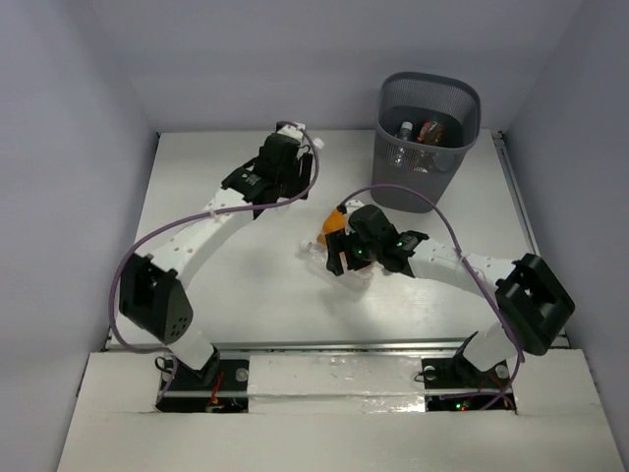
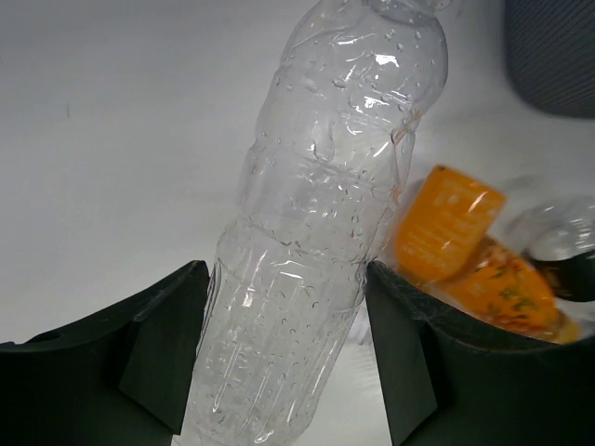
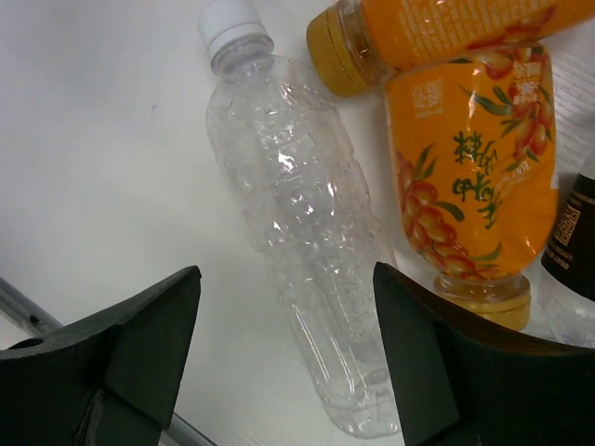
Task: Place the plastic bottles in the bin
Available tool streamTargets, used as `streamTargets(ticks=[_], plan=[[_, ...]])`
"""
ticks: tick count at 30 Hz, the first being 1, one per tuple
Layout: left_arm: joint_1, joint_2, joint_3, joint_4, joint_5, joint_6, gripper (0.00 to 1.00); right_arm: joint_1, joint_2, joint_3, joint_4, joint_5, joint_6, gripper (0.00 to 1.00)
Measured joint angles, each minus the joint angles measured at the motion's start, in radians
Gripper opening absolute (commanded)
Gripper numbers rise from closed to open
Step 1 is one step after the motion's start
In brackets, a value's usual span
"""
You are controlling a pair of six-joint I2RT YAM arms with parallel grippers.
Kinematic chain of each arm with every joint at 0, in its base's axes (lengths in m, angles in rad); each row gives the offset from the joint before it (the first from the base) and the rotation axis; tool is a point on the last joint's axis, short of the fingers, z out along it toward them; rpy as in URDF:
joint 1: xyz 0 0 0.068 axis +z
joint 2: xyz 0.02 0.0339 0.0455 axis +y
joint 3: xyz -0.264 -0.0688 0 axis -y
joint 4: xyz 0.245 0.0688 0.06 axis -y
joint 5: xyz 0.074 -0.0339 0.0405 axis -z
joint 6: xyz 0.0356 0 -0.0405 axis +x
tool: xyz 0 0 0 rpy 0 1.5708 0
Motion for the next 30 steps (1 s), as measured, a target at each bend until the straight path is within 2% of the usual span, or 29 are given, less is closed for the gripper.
streamTargets(ticks=[6, 13, 15, 16, 17, 18, 19, 24, 30], plan=[[0.0, -0.109, 0.116, 0.003, 0.058, -0.018, 0.31, 0.026, 0.093, 0.051, -0.006, 0.056, -0.017, 0.81], [0.0, -0.103, 0.336, -0.01, 0.187, -0.034, 0.32, 0.057, 0.183, 0.057, -0.009, 0.064, -0.019, 0.81], [0.0, -0.069, 0.437, -0.008, 0.229, -0.039, 0.32, 0.064, 0.204, 0.057, -0.009, 0.064, -0.018, 0.75], [0.0, -0.05, 0.483, -0.002, 0.251, -0.042, 0.33, 0.068, 0.211, 0.057, -0.009, 0.063, -0.019, 0.66], [0.0, -0.025, 0.531, 0.008, 0.276, -0.048, 0.33, 0.071, 0.214, 0.057, -0.009, 0.063, -0.016, 0.62], [0.0, -0.004, 0.566, 0.021, 0.296, -0.052, 0.33, 0.075, 0.213, 0.057, -0.005, 0.059, -0.01, 0.53], [-0.003, 0.02, 0.604, 0.033, 0.319, -0.057, 0.33, 0.077, 0.209, 0.056, 0.001, 0.056, -0.005, 0.5], [-0.016, 0.191, 0.785, 0.105, 0.432, -0.102, 0.35, 0.094, 0.151, -0.002, 0.045, 0.019, 0.036, 0.44], [-0.03, 0.413, 0.931, 0.249, 0.516, -0.18, 0.44, 0.126, -0.043, -0.101, 0.074, -0.023, 0.094, 0.44]])
